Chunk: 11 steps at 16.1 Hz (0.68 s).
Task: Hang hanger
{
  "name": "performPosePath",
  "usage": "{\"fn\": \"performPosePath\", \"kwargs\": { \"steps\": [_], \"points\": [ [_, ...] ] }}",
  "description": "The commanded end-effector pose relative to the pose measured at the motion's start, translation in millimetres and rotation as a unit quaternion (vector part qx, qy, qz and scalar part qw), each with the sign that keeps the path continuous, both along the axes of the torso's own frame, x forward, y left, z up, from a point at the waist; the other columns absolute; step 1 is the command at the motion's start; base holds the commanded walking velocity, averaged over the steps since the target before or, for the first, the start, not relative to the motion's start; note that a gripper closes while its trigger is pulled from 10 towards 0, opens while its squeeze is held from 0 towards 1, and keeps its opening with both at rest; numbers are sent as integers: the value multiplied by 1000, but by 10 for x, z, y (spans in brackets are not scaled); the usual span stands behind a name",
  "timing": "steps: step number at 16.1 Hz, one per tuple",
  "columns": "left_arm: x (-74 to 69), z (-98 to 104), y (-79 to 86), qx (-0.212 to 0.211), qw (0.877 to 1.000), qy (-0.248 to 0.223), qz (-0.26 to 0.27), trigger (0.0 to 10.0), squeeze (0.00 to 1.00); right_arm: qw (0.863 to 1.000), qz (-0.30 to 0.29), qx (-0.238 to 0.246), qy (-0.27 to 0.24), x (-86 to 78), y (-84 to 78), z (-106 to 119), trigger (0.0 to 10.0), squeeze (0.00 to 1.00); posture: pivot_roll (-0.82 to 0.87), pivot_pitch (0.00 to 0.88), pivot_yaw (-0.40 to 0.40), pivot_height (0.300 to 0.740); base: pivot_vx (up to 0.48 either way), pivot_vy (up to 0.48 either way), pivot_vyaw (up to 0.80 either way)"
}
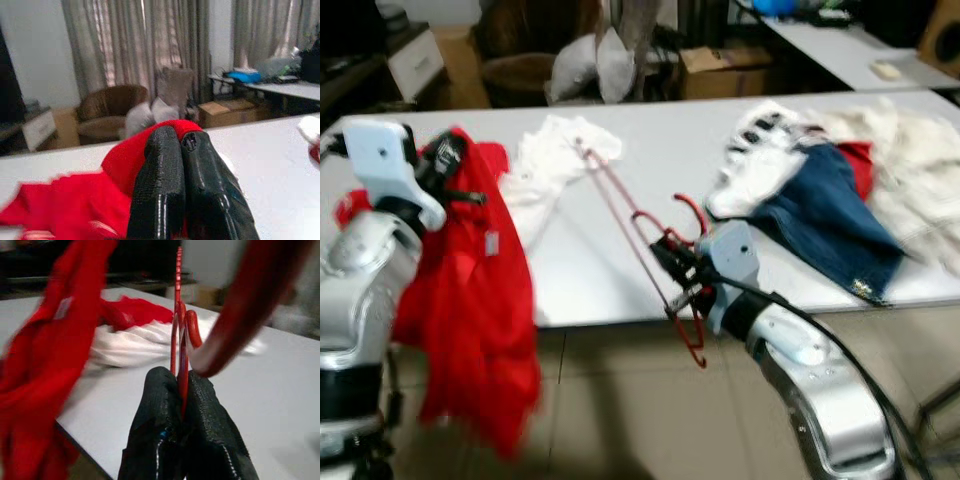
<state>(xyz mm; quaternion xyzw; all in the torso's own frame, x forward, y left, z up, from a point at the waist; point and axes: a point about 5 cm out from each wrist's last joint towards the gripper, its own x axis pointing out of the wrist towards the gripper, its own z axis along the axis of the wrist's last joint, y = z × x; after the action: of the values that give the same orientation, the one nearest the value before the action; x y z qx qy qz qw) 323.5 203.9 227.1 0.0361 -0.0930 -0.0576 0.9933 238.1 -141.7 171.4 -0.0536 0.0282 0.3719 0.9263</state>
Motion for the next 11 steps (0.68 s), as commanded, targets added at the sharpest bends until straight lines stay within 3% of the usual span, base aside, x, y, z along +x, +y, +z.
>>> {"fn": "performPosePath", "kwargs": {
  "steps": [1, 5, 6, 9, 11],
  "points": [
    [62, 166, 30, 6, 1000, -28, -5, 10000, 0, 999, 50, 10, -19, -66, -19, 156, 10000, 0, -109, 0, 84, 740, 420, 0, 0],
    [221, 303, 34, 28, 999, -32, -13, 10000, 0, 993, 121, 1, -10, -172, -137, 258, 10000, 0, -110, 0, 86, 740, 412, 0, 0],
    [339, 320, 100, 50, 999, -9, -8, 10000, 0, 985, 174, -8, 2, -225, -177, 294, 10000, 0, -113, 0, 93, 740, 307, 0, 0],
    [467, 434, 170, 65, 998, 2, -17, 10000, 0, 968, 247, -41, 31, -256, -166, 278, 10000, 0, -114, 0, 95, 740, 0, 0, 0],
    [506, 642, 182, 60, 997, -23, -34, 10000, 0, 954, 294, -49, 32, -167, -57, 284, 10000, 0, -106, 0, 88, 740, 0, 0, 0]
  ]
}}
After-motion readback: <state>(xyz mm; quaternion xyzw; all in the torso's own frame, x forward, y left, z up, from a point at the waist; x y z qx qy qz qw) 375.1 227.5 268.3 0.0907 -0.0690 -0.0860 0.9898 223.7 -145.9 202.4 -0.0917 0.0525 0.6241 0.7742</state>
